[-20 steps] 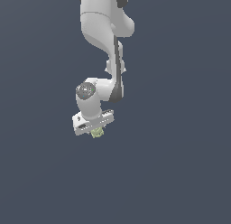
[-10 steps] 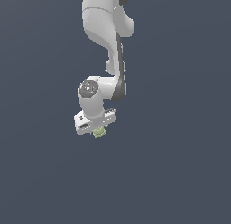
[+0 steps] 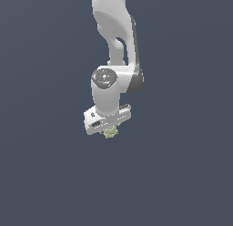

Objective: Pick up the object and move it to a goal position.

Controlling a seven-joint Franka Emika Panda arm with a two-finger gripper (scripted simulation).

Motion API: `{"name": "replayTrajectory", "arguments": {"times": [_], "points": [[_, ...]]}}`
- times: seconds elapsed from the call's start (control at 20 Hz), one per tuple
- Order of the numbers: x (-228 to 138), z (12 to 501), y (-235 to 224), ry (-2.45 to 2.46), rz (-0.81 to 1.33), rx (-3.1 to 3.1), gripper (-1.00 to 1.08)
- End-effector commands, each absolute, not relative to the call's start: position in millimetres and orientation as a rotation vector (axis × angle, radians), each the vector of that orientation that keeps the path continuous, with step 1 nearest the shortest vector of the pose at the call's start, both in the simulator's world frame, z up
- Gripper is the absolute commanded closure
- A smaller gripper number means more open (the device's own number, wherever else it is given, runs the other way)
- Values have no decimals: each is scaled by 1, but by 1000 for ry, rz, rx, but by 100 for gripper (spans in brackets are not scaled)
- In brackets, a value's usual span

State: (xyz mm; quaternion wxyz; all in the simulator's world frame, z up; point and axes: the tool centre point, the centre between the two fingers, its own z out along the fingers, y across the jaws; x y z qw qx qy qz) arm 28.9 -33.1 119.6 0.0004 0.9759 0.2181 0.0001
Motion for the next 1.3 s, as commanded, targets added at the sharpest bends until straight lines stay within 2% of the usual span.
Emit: {"name": "replayTrajectory", "arguments": {"times": [0.0, 0.65, 1.25], "points": [[37, 141, -14, 685, 1, 3065, 108], [80, 244, 78, 685, 0, 3066, 108], [107, 301, 129, 684, 0, 3066, 108]]}}
